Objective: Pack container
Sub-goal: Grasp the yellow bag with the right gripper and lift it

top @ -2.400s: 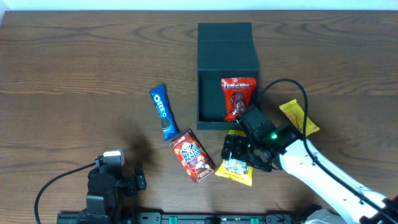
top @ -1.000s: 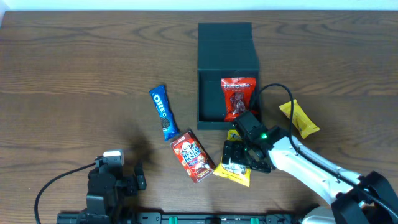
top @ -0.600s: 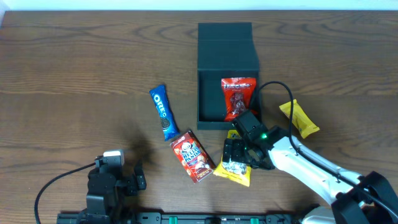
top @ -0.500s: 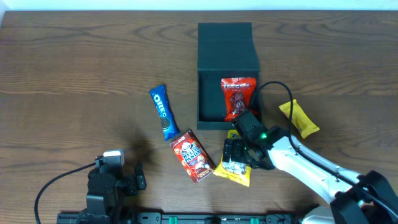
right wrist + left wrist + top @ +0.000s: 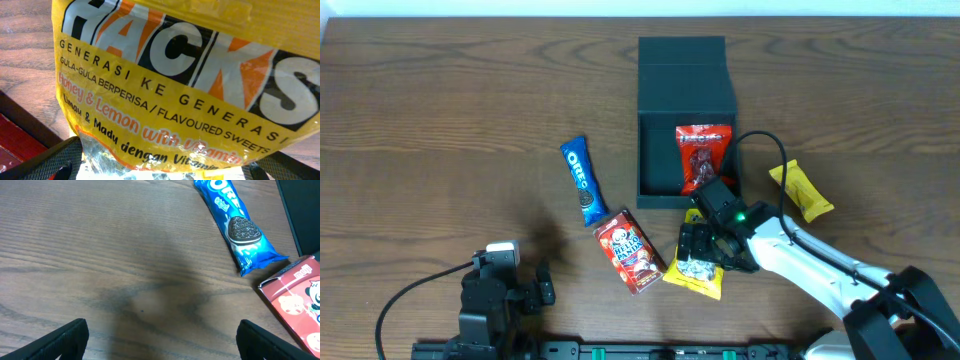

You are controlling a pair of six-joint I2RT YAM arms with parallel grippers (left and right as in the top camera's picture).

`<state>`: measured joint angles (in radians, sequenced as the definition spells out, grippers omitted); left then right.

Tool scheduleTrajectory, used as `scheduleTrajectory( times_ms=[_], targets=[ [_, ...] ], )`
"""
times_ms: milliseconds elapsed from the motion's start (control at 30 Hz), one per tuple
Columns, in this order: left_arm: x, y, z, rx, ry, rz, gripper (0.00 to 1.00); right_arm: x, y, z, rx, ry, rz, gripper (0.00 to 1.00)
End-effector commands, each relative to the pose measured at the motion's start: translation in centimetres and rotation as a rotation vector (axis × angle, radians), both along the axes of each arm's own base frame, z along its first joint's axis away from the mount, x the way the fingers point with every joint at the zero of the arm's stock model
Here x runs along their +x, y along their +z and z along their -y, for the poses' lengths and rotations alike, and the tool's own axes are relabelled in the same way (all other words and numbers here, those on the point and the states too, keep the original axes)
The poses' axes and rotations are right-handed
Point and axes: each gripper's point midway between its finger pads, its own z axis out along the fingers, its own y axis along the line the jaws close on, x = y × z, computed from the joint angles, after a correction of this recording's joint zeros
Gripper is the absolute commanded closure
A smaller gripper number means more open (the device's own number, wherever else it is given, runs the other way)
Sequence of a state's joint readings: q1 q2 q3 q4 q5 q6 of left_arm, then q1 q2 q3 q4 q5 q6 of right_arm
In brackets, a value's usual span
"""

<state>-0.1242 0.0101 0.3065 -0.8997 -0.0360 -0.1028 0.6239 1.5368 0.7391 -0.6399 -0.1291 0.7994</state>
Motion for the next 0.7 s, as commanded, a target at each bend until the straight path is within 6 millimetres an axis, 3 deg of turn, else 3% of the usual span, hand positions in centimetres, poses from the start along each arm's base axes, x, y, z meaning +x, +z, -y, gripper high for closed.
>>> scheduleTrajectory(
  times_ms=[0, 133, 300, 667],
  targets=[
    [-0.57, -1.98, -0.11, 0.021, -0.010, -0.060, 0.05, -0.13, -0.57, 0.44, -0.034, 0.020, 0.004, 0.05],
    [-0.57, -1.99, -0.11, 0.021, -0.010, -0.060, 0.05, -0.13, -0.57, 0.44, -0.034, 0.020, 0.004, 0.18],
    [-0.57, -1.99, -0.11, 0.021, -0.010, -0.060, 0.05, -0.21, -0.57, 0.35, -0.034, 0.025, 0.004, 0.25],
    [-0.57, -1.99, -0.11, 0.021, -0.010, -0.060, 0.05, -0.27, -0.58, 0.39, -0.035, 0.024, 0.002, 0.33]
  ],
)
